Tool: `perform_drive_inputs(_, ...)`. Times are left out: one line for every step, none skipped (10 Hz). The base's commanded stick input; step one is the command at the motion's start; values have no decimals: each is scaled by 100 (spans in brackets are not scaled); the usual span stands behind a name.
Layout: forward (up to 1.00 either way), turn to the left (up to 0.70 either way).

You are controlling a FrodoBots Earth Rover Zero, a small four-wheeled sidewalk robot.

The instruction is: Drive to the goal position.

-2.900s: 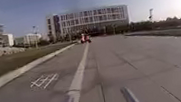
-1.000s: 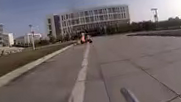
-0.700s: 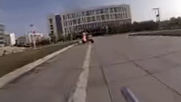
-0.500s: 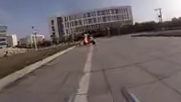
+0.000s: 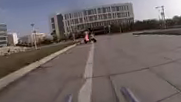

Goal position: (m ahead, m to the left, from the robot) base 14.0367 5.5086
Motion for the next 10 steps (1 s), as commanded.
perform_drive_inputs(70, -14)
perform_drive_inputs(70, -14)
perform_drive_inputs(70, -14)
perform_drive_inputs(70, -14)
perform_drive_inputs(70, -14)
perform_drive_inputs(70, -14)
perform_drive_inputs(70, -14)
perform_drive_inputs(70, -14)
perform_drive_inputs(70, -14)
perform_drive_inputs(70, -14)
